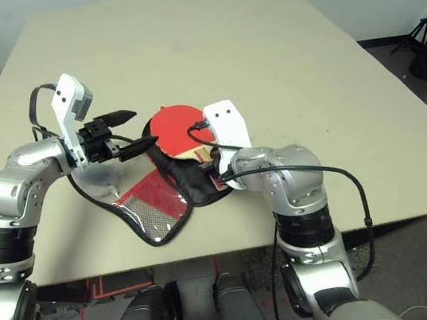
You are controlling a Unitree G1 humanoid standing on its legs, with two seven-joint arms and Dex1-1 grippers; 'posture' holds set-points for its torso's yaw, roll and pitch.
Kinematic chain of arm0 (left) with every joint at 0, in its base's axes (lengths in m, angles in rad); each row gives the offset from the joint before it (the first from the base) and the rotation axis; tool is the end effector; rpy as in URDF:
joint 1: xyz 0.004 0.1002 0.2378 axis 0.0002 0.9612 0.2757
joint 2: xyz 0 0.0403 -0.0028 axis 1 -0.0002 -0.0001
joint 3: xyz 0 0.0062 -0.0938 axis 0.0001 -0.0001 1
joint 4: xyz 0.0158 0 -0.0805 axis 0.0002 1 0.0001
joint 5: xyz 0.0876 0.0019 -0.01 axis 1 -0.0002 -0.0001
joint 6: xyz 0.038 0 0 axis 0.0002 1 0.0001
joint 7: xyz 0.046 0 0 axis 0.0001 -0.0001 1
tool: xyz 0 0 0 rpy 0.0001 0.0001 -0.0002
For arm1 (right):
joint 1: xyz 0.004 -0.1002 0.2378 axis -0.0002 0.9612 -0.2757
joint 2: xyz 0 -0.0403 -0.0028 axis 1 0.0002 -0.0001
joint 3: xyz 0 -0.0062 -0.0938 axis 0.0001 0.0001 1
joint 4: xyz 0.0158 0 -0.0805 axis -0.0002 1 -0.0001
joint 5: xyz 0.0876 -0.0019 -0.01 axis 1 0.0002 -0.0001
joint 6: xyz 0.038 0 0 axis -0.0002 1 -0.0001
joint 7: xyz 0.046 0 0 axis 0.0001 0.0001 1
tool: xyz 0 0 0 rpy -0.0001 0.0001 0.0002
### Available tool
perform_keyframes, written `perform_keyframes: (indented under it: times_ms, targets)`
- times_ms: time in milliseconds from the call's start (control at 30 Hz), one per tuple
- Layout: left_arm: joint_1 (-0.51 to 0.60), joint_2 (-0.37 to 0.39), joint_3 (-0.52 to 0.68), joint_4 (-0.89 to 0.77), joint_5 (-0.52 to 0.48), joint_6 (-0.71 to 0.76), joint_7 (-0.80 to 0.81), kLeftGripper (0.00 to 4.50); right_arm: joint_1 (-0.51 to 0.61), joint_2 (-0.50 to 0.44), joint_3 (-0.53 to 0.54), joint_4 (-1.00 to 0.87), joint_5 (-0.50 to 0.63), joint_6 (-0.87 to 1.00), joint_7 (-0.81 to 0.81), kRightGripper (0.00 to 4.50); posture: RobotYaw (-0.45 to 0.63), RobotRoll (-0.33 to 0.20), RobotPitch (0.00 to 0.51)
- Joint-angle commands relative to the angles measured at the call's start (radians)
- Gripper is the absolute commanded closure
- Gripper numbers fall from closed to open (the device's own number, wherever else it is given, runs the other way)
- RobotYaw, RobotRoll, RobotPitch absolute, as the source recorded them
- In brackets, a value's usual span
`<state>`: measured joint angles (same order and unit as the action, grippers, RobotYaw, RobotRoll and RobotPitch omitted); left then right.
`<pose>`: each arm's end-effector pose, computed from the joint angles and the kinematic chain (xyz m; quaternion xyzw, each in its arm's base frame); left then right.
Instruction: Store the ping-pong paddle in its case and zip it.
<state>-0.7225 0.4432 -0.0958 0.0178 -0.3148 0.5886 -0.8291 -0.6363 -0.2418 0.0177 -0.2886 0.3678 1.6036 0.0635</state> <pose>0.2862 0.1680 0.2037 0.1116 0.0109 -0.4780 0.8712 0.2449 -0.1397 0.1718 -0.0597 0.3523 0.1764 0.9172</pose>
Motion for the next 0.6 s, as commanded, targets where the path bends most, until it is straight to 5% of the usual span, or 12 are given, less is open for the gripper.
perform_keyframes:
  times_ms: [33, 433, 467, 600]
  targets:
    - [0.007, -0.006, -0.007, -0.013, 0.000, -0.003, 0.004, 0.00, -0.021, 0.019, 0.012, 0.012, -0.018, 0.011, -0.001, 3.35, -0.06, 0.000, 0.148]
    - [0.005, -0.007, -0.007, -0.026, -0.006, 0.013, 0.007, 0.00, -0.038, 0.037, 0.013, 0.033, -0.049, 0.010, 0.025, 3.35, -0.06, 0.000, 0.152]
    - [0.004, -0.006, -0.006, -0.029, -0.007, 0.017, 0.007, 0.00, -0.039, 0.035, 0.012, 0.031, -0.048, 0.010, 0.030, 2.62, -0.06, 0.000, 0.152]
    - [-0.020, 0.031, 0.047, -0.016, -0.031, 0.044, 0.004, 0.00, -0.052, -0.016, -0.005, -0.019, -0.007, 0.011, 0.095, 1.50, -0.05, 0.000, 0.152]
